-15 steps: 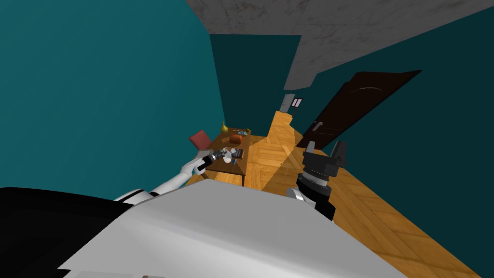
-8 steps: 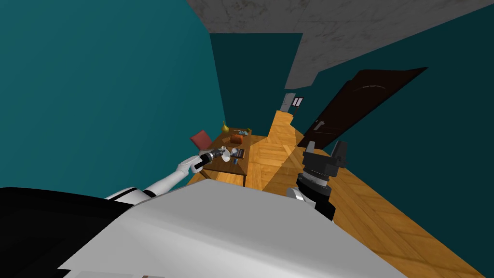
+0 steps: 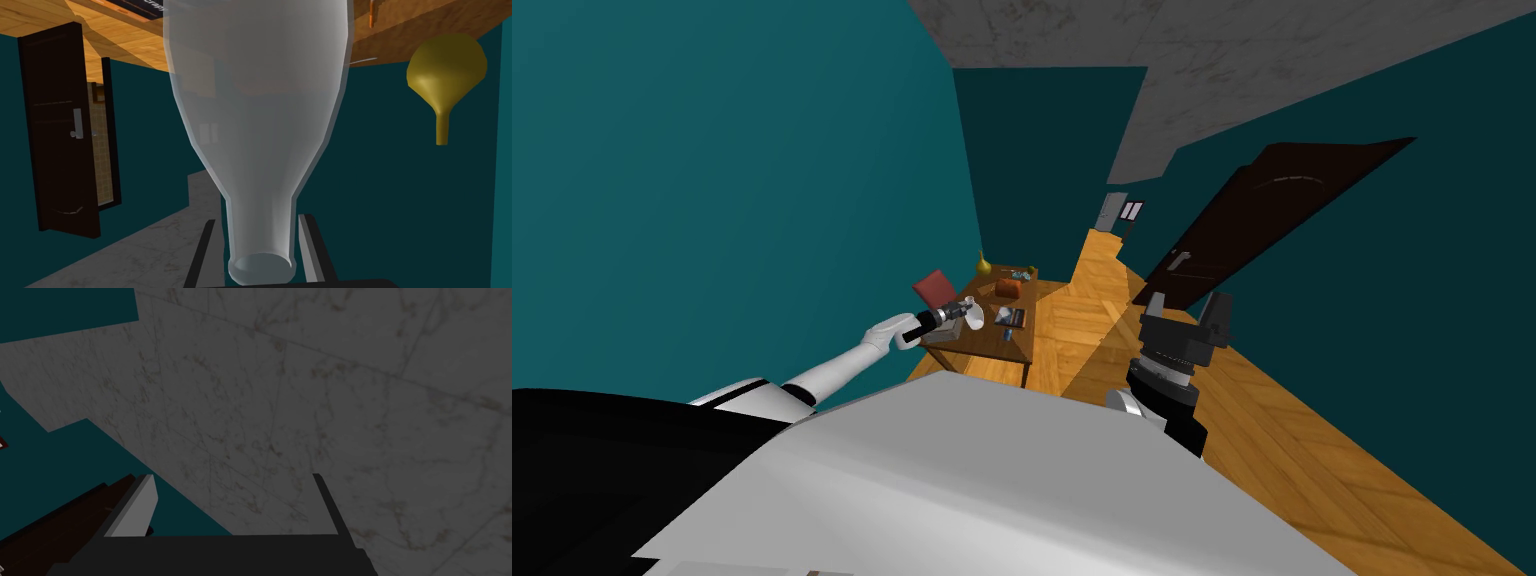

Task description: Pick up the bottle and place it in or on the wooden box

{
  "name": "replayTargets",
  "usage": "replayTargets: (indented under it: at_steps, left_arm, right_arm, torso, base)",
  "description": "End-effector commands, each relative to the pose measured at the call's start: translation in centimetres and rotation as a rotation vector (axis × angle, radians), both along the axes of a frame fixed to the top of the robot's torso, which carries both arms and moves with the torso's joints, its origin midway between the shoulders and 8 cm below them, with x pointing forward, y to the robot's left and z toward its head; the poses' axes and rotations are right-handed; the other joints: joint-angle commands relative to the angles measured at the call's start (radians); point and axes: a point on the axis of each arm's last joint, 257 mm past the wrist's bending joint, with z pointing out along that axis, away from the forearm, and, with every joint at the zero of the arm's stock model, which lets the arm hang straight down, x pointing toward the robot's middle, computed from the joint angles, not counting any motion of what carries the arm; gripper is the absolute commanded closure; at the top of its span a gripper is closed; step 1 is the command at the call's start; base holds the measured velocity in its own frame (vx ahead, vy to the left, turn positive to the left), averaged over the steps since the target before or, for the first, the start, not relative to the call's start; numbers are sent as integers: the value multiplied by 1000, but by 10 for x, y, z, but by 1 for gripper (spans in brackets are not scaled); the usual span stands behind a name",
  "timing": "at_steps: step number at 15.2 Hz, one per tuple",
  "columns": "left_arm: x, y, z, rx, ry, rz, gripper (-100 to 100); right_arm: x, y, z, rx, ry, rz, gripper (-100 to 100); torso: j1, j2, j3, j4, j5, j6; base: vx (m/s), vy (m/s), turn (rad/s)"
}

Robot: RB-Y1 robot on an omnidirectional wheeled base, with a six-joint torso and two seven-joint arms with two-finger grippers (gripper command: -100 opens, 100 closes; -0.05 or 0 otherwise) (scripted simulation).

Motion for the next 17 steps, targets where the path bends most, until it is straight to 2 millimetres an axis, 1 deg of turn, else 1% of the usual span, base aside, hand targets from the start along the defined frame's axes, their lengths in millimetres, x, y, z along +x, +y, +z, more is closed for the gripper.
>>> replayTargets:
  at_steps: [1,11,17]
  left_arm:
    - [0,7,10,-1,1,0,100]
    - [3,33,51,10,7,-9,100]
    - [5,48,80,18,15,-17,100]
  right_arm:
    - [0,0,0,0,0,0,0]
    - [0,0,0,0,0,0,0]
    - [0,0,0,0,0,0,0]
  torso:
    - [0,0,0,0,0,0]
    - [-3,0,1,1,-1,1]
    - [-3,2,2,2,-1,0]
  base:
    - [-6,85,9]
    - [-9,68,11]
    - [-15,79,14]
